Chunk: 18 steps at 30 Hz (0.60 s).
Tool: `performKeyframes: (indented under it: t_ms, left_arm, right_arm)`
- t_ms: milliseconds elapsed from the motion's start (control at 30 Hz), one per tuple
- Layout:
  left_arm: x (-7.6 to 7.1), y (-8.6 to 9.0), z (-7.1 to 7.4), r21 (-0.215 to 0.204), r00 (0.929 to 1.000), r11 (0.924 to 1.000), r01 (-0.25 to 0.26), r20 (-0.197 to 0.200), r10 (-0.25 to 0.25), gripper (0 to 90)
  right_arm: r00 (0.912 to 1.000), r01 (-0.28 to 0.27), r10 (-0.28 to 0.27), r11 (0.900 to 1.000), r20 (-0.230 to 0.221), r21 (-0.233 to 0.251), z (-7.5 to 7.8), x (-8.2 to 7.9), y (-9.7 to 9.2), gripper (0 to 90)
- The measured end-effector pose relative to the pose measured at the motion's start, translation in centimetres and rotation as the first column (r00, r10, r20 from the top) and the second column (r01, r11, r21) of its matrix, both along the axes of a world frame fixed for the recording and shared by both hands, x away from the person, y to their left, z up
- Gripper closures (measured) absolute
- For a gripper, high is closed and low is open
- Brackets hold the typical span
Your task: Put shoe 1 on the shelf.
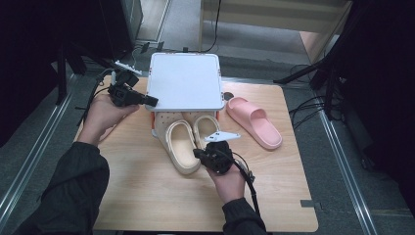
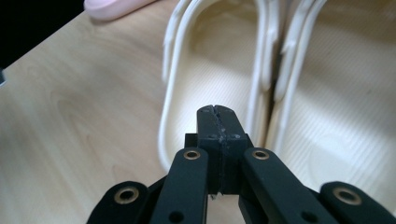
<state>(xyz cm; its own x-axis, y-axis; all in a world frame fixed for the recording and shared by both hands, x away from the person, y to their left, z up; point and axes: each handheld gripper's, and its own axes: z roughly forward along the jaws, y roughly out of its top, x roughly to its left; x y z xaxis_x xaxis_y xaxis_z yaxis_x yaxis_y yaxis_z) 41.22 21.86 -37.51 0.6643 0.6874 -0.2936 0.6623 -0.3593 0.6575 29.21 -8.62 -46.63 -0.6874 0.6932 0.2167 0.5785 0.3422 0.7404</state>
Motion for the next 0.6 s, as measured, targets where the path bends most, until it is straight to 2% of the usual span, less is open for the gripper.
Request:
performKeyframes:
  t_ms: [133, 300, 367, 533, 600]
  left_arm:
    - [0.0, 0.0, 0.0, 0.002, 1.0000, 1.0000, 0.002, 0.002, -0.002, 89.5]
    - [-0.1, -0.1, 0.0, -0.003, 1.0000, 1.0000, -0.002, 0.004, 0.002, 89.5]
    - [-0.1, -0.1, 0.0, 0.001, 1.0000, 1.0000, 0.000, 0.007, 0.000, 89.5]
    - [-0.1, -0.1, 0.0, 0.003, 0.9999, 1.0000, 0.005, 0.012, -0.005, 89.6]
    - [-0.1, -0.1, -0.1, 0.001, 0.9999, 1.0000, 0.004, 0.011, -0.004, 89.6]
  right_arm:
    - [0.9993, -0.037, 0.037, 0.9992, -0.003, -0.015, -0.7, -1.6, -0.1, 90.0]
    - [0.9975, -0.070, 0.069, 0.9972, -0.015, -0.026, -1.6, -2.8, -0.2, 90.0]
    - [0.9964, -0.082, 0.081, 0.9961, -0.024, -0.032, -2.2, -3.1, -0.3, 90.0]
    - [0.9926, -0.108, 0.108, 0.9941, -0.056, -0.010, -3.5, -3.2, -0.4, 90.0]
    - [0.9929, -0.109, 0.107, 0.9935, -0.051, -0.032, -4.0, -3.0, -0.3, 90.0]
